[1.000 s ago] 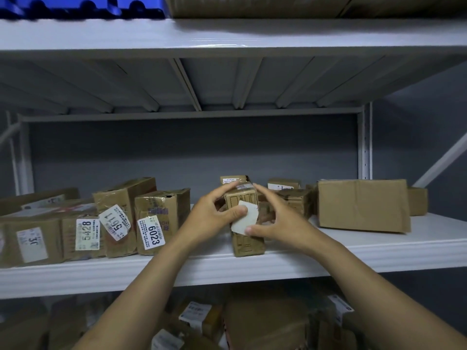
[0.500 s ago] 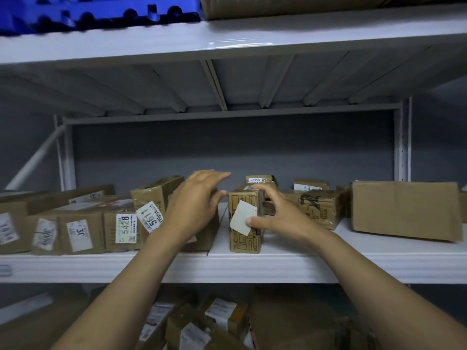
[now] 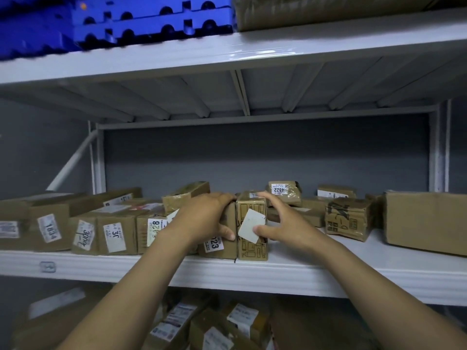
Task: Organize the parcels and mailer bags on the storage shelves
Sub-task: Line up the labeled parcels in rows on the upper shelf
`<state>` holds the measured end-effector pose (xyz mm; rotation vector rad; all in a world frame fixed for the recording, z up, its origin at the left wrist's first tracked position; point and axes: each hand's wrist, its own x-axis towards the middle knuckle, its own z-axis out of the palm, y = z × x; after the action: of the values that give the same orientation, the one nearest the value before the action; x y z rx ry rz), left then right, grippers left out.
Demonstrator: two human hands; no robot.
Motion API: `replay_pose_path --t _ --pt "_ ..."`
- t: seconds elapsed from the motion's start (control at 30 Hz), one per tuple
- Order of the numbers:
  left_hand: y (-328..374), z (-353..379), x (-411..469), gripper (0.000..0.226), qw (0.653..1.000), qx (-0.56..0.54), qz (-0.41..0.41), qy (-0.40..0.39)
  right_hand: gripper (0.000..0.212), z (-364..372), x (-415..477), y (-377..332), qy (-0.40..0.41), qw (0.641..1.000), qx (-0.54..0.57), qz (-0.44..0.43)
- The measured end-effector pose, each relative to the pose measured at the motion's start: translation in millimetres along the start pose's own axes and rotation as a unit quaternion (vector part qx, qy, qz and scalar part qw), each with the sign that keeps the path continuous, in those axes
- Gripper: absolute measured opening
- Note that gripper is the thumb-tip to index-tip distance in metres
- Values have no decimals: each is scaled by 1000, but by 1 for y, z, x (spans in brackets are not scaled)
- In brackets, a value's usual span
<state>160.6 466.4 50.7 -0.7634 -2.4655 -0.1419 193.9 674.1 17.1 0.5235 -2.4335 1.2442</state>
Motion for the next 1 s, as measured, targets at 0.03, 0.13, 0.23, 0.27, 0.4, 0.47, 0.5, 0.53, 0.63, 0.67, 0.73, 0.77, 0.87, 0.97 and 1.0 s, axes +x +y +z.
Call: replay_pose_path --t 0.03,0.13,0.23,0.27,0.4,0.47,0.5,0.53,0.63,0.67,0.73,0.77,0.87,0.97,1.0 --pt "-1 1 1 82 1000 -3 -3 0 65 1 0 0 3 1000 -4 0" --pt "-3 1 2 99 1000 -22 -5 -9 70 7 1 -2 16 1000 -24 -2" --pt "1 1 3 102 1000 -20 21 4 77 11 3 -3 26 999 -47 -6" --pt "3 1 4 99 999 -14 32 16 78 11 3 -4 23 998 -55 -12" --pt "15 -5 8 78 998 26 57 27 93 0 -2 -4 -1 994 -108 -4" --pt "20 -9 10 72 999 34 40 10 95 -14 -7 1 -13 988 -156 6" --pt "23 -11 12 71 999 40 32 5 93 -25 -9 5 -15 981 -191 8" --pt "28 -14 13 69 998 47 28 4 88 -37 -11 9 -13 973 -231 4" --pt "51 -21 24 68 997 72 27 26 65 -78 -16 28 3 931 -365 -16" --pt "62 -21 30 69 996 81 28 37 60 -91 -17 35 6 914 -405 -19" --pt "86 -17 46 68 994 91 30 59 54 -116 -19 49 9 882 -471 -23" --pt "99 -12 56 66 993 92 32 69 52 -128 -20 56 12 867 -498 -31" --pt "135 12 89 59 991 84 33 94 45 -157 -20 70 22 842 -534 -71" --pt "159 47 122 57 994 52 -7 93 40 -174 -9 85 9 837 -541 -87" --pt "162 59 132 57 995 41 -25 88 40 -177 -5 89 8 835 -544 -86"
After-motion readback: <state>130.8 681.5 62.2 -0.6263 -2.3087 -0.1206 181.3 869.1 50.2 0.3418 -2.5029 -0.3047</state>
